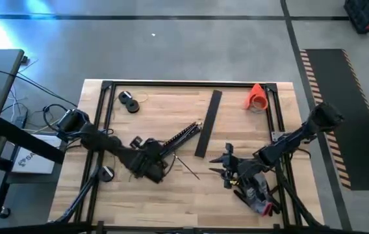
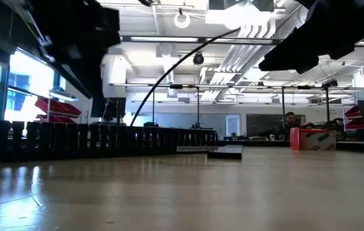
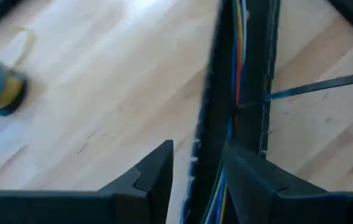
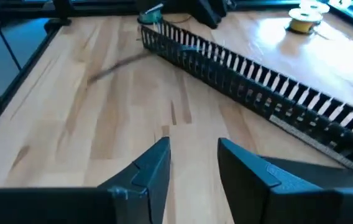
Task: Ziptie cables
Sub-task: Close the black cable duct
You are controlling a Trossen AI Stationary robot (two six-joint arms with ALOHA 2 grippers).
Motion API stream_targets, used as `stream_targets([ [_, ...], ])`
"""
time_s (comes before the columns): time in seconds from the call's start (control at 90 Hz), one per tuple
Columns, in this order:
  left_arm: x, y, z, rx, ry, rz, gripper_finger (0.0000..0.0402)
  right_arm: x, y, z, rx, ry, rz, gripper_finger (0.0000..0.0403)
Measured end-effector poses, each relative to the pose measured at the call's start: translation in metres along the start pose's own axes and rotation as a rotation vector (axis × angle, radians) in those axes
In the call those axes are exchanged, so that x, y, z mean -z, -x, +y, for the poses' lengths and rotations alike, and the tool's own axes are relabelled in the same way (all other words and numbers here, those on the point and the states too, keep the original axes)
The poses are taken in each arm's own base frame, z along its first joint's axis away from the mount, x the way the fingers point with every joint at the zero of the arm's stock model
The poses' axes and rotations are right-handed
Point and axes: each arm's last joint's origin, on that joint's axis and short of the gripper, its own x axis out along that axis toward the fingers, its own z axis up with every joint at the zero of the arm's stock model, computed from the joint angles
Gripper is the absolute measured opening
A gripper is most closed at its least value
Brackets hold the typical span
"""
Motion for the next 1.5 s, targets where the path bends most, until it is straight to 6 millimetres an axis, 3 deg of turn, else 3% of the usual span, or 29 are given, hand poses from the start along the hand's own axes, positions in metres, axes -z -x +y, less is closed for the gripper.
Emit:
stream_targets([
  [0.256,-0.011,-0.041,0.020,-0.022,-0.067,0.151,0.0091,0.000,0.000,0.000,-0.001,-0.010,0.000,0.0117],
  [0.4,-0.022,-0.060,0.025,0.102,-0.201,0.237,0.0067,0.000,0.000,-0.001,0.010,-0.009,-0.003,0.0117],
  [0.633,-0.044,-0.076,0.030,0.243,-0.520,0.183,0.0005,0.000,0.000,-0.001,0.011,-0.022,-0.003,0.0117],
  [0.867,-0.051,-0.083,0.043,0.098,-0.641,0.148,0.0021,0.002,-0.001,0.000,0.004,-0.050,0.014,0.0117],
  [1.1,-0.071,-0.068,0.043,0.119,-0.551,0.174,0.0071,0.014,-0.013,0.003,0.015,-0.074,0.051,0.0117],
  [1.211,-0.076,-0.048,0.043,0.126,-0.310,0.192,0.0103,0.021,-0.021,0.006,0.013,-0.104,0.047,0.0117],
  [1.289,-0.069,-0.033,0.043,0.136,-0.104,0.223,0.0121,0.027,-0.027,0.008,0.012,-0.126,0.046,0.0117],
  [1.5,-0.026,-0.005,0.020,0.169,0.018,0.184,0.0156,0.038,-0.040,0.017,-0.024,-0.170,0.006,0.0117],
])
